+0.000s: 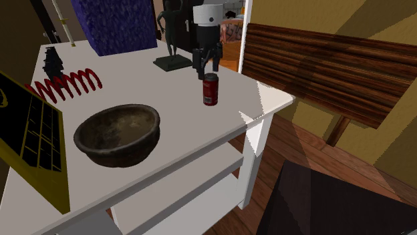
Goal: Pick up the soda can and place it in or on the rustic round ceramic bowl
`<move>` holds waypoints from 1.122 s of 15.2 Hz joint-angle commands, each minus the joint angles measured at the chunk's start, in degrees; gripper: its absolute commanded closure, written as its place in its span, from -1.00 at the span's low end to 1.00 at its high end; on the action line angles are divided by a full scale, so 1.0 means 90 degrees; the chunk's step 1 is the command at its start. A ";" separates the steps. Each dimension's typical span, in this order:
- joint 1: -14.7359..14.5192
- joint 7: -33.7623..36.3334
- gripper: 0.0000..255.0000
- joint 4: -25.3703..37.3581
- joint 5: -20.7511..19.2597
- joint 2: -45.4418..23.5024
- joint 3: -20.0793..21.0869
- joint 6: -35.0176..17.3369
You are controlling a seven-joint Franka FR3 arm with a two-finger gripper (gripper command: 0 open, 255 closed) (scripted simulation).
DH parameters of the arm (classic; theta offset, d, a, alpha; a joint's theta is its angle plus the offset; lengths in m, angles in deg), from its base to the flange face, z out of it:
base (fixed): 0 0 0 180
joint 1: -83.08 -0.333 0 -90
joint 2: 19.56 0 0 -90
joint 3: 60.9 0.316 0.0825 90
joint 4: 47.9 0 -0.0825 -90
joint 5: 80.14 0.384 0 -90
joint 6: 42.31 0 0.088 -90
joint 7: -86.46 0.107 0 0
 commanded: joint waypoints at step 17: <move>0.0026 -0.0058 1.00 -0.0195 0.0073 -0.0172 0.0021 -0.0363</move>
